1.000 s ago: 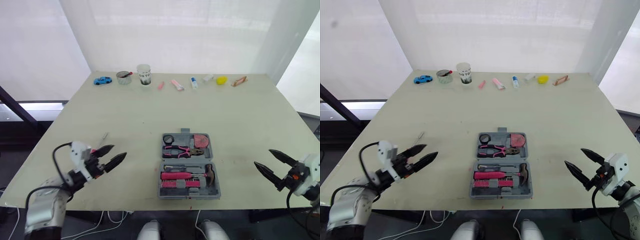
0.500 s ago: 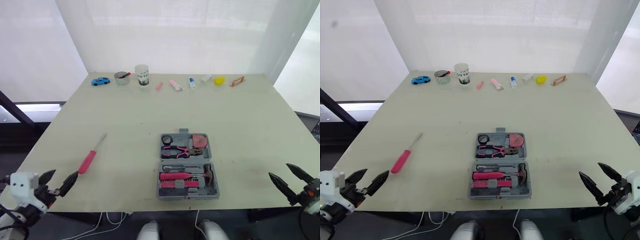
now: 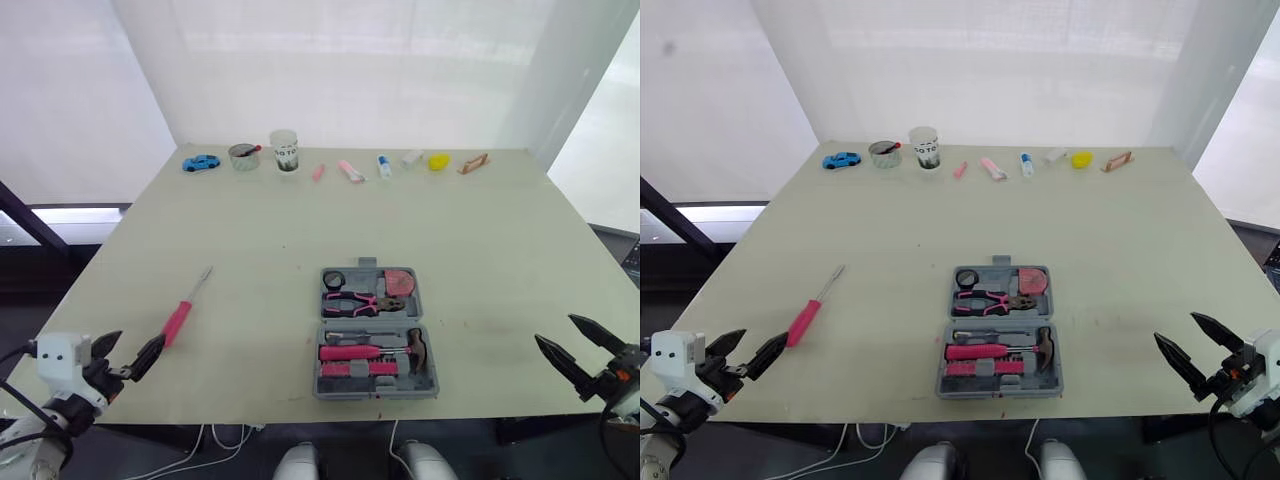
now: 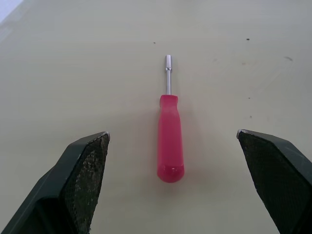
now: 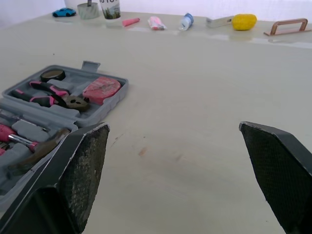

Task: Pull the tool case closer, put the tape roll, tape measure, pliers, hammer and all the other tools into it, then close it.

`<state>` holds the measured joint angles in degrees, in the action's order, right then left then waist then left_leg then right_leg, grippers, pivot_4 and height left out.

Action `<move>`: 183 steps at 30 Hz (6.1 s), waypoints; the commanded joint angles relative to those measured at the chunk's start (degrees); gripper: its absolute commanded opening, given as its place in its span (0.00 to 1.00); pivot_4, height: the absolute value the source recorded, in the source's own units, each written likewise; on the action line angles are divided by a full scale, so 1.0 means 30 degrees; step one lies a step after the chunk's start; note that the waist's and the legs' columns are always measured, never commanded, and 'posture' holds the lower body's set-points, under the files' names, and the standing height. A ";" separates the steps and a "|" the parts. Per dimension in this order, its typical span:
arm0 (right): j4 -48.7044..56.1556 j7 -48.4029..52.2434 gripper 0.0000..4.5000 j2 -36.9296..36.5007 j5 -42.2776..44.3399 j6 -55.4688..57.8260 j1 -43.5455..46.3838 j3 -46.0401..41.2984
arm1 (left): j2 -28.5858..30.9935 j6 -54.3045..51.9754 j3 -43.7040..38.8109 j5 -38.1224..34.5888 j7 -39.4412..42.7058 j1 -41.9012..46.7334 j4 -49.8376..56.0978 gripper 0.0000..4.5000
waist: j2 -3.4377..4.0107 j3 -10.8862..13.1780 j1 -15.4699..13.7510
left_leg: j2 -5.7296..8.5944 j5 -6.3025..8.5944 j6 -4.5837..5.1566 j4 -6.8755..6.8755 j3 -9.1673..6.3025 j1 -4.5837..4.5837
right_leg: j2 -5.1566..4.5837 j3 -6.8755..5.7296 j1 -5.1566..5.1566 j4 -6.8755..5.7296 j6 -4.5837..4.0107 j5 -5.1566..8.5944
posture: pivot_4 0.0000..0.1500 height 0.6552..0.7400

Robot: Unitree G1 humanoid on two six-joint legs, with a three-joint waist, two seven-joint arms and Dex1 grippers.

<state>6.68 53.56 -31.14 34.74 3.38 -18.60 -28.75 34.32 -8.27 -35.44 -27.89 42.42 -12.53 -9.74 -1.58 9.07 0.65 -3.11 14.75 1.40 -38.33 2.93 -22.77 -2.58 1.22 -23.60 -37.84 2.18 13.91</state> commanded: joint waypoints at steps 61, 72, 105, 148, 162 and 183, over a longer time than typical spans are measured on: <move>0.3224 0.6113 1.00 -0.2727 0.1675 0.1172 0.6886 0.5666 | 0.1020 -0.3046 0.5830 0.4812 -0.3625 0.9562 -0.7778 0.13 | -0.0008 -0.0014 -0.0042 | 0.0111 -0.0004 0.0000 -0.0010 -0.0048 -0.0017 | -0.0014 -0.0054 0.0010 -0.0022 0.0083 -0.0053 | 1.00 1.00; 0.3357 0.6089 1.00 -0.2879 0.1781 0.1278 0.6627 0.5394 | 0.2923 -0.4857 0.4648 0.2250 -0.0187 0.7363 -0.1019 0.13 | -0.0070 0.0023 -0.0006 | 0.0027 -0.0003 -0.0001 -0.0008 -0.0058 -0.0039 | -0.0029 -0.0072 0.0003 -0.0014 0.0081 -0.0052 | 1.00 1.00; 0.0510 0.7400 1.00 -0.3610 0.1005 0.0379 0.5605 0.4277 | 0.1907 -0.8871 1.9755 0.4032 1.0652 1.7641 0.5663 0.13 | -0.0049 0.0084 -0.0486 | 0.0136 -0.0006 0.0005 -0.0040 -0.0033 -0.0078 | 0.0083 -0.0022 0.0017 0.0003 0.0098 -0.0034 | 1.00 1.00; -0.1112 0.9048 1.00 -0.3924 0.0298 -0.0329 0.4377 0.4056 | -0.1530 -1.7250 2.6866 0.6277 0.5336 1.7187 0.8741 0.13 | -0.0029 0.0084 -0.0487 | 0.0138 -0.0007 0.0006 -0.0047 -0.0064 -0.0059 | 0.0115 0.0053 0.0019 -0.0014 0.0099 -0.0033 | 1.00 1.00; -0.1097 0.8948 1.00 -0.3894 0.0267 -0.0594 0.4098 0.4044 | -0.1104 -1.7240 2.5344 0.5116 0.5501 1.7366 0.9319 0.99 | -0.0012 0.0074 -0.0428 | 0.0146 -0.0009 0.0009 -0.0076 -0.0074 -0.0046 | 0.0122 0.0080 0.0033 -0.0032 0.0098 -0.0035 | 1.00 1.00; -0.1238 0.8579 1.00 -0.3530 0.0166 -0.0942 0.4289 0.4289 | -0.0823 -0.3358 2.1163 0.5449 0.8720 1.3053 0.4567 0.01 | 0.0008 0.0069 -0.0466 | 0.0140 -0.0008 0.0009 -0.0066 -0.0033 -0.0048 | 0.0131 0.0084 0.0033 -0.0015 0.0096 -0.0035 | 1.00 1.00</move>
<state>2.13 79.37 -41.79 34.73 1.57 -5.85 -14.54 32.58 -21.66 27.78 -11.50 67.31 26.91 4.04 -1.56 9.28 -0.75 -2.69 14.73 1.43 -38.53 2.84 -22.92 -2.19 1.48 -23.51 -37.88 2.47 13.80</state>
